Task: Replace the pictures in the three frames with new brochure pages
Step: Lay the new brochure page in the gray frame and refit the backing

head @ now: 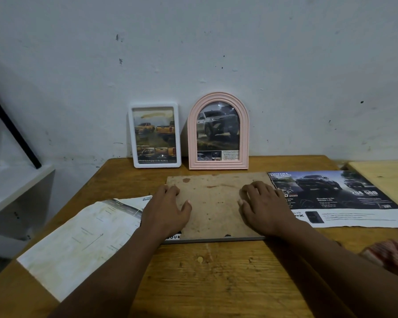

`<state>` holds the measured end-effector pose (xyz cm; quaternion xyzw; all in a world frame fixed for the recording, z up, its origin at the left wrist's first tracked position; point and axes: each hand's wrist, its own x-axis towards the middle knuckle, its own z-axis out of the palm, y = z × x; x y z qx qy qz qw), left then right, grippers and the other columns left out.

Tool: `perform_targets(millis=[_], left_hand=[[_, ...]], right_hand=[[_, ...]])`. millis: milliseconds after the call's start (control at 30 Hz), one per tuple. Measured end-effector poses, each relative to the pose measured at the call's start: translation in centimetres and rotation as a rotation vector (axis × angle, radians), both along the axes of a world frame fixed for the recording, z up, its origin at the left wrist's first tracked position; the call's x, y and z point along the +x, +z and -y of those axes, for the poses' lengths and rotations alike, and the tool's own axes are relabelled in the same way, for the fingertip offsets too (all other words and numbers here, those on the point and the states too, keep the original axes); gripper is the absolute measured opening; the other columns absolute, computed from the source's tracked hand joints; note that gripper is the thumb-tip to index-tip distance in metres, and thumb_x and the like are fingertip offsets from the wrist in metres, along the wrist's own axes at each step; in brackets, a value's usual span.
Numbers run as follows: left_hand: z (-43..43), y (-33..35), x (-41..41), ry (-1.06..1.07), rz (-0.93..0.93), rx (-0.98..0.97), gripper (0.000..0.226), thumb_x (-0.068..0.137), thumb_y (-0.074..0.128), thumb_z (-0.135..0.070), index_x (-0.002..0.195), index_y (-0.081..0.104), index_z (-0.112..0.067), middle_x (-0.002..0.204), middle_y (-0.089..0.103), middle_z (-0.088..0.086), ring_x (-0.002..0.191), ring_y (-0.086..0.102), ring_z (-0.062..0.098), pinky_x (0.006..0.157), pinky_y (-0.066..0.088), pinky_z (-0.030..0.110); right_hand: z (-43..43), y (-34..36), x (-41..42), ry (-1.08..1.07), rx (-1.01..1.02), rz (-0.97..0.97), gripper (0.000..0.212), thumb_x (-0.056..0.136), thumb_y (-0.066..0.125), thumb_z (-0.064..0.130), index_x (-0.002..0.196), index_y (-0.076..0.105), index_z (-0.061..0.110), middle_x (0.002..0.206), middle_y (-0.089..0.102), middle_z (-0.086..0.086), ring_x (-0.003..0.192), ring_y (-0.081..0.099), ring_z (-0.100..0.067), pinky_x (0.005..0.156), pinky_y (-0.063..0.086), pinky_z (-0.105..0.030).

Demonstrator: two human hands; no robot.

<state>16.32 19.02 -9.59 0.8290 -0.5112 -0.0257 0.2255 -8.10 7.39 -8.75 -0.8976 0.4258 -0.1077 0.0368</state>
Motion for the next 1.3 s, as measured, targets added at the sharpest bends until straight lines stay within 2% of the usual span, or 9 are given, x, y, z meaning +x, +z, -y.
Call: perform_targets(millis=[167,300,367,533,700,900,967,1167,1300], left_hand=[[0.1,-0.1,0.0,-0.012,0.046,0.003,0.060,0.095,0.049,-0.061,0.143,0.050,-0.026,0.154,0.041,-0.002,0.136,0.045,0.019,0.101,0.050,0.040],[0.2,-0.5,0.6,-0.086,0.025,0.052,0.056,0.093,0.048,-0.066,0.135,0.046,-0.028,0.157,0.033,0.001,0.156,0.003,0.025,0.114,0.039,0.051],[0.3,-0.7,0.9,-0.112,-0.041,0.055,0.054,0.093,0.049,-0.066,0.132,0.044,-0.028,0.158,0.029,0.001,0.157,-0.007,0.022,0.117,0.033,0.054],[0.4,-0.7,0.9,-0.115,-0.047,0.064,0.061,0.092,0.044,-0.073,0.133,0.045,-0.027,0.157,0.033,-0.001,0.156,0.008,0.021,0.115,0.037,0.052],[0.1,-0.5,0.9,-0.126,0.014,0.100,0.072,0.090,0.036,-0.079,0.140,0.042,-0.027,0.160,0.031,0.001,0.157,0.006,0.021,0.114,0.039,0.052],[-0.1,-0.1,0.4,-0.190,-0.016,0.184,0.087,0.091,0.030,-0.079,0.156,0.024,-0.023,0.171,0.005,0.001,0.157,-0.009,0.019,0.126,0.012,0.047],[-0.1,0.2,0.1,-0.184,-0.022,0.201,0.089,0.092,0.029,-0.078,0.160,0.018,-0.023,0.171,0.003,-0.001,0.157,-0.008,0.017,0.125,0.009,0.044],[1.2,2.2,0.5,-0.131,0.081,0.314,0.090,0.092,0.023,-0.080,0.160,0.025,-0.020,0.165,0.021,0.004,0.150,0.026,0.025,0.118,0.031,0.046],[3.6,2.1,0.4,-0.112,0.263,0.334,0.089,0.090,0.018,-0.083,0.159,0.026,-0.026,0.157,0.028,0.009,0.144,0.026,0.029,0.115,0.032,0.051]], right_hand=[[1.7,0.7,0.2,-0.009,0.036,-0.072,0.065,0.091,0.023,0.069,0.141,0.034,0.030,0.137,0.040,-0.005,0.127,0.039,-0.026,0.105,0.037,-0.048],[2.4,0.9,1.3,-0.008,0.077,-0.076,0.070,0.086,0.022,0.076,0.141,0.035,0.035,0.140,0.036,-0.007,0.132,0.031,-0.029,0.110,0.030,-0.051],[2.5,0.5,1.7,0.002,0.084,-0.025,0.062,0.090,0.028,0.073,0.136,0.038,0.033,0.144,0.035,-0.005,0.136,0.029,-0.027,0.112,0.027,-0.052],[3.1,0.3,1.8,0.038,0.126,0.012,0.060,0.090,0.031,0.073,0.132,0.038,0.030,0.147,0.042,-0.001,0.136,0.037,-0.023,0.115,0.027,-0.053],[3.4,0.1,2.0,0.028,0.072,-0.013,0.063,0.089,0.029,0.075,0.133,0.037,0.029,0.142,0.045,-0.001,0.131,0.042,-0.024,0.110,0.032,-0.052],[3.5,-0.2,2.0,-0.004,0.033,0.008,0.072,0.082,0.020,0.079,0.133,0.040,0.032,0.140,0.045,0.000,0.130,0.041,-0.025,0.108,0.033,-0.054],[3.4,-0.2,1.9,-0.008,0.021,-0.002,0.073,0.083,0.020,0.078,0.135,0.040,0.031,0.141,0.044,-0.001,0.130,0.041,-0.025,0.108,0.033,-0.053],[3.3,0.3,1.7,0.012,0.040,-0.047,0.076,0.082,0.019,0.077,0.138,0.038,0.029,0.143,0.043,-0.001,0.132,0.040,-0.025,0.109,0.032,-0.053],[3.8,0.4,1.8,0.007,0.032,-0.072,0.071,0.087,0.026,0.077,0.142,0.034,0.032,0.144,0.040,-0.001,0.134,0.036,-0.026,0.111,0.028,-0.054]])
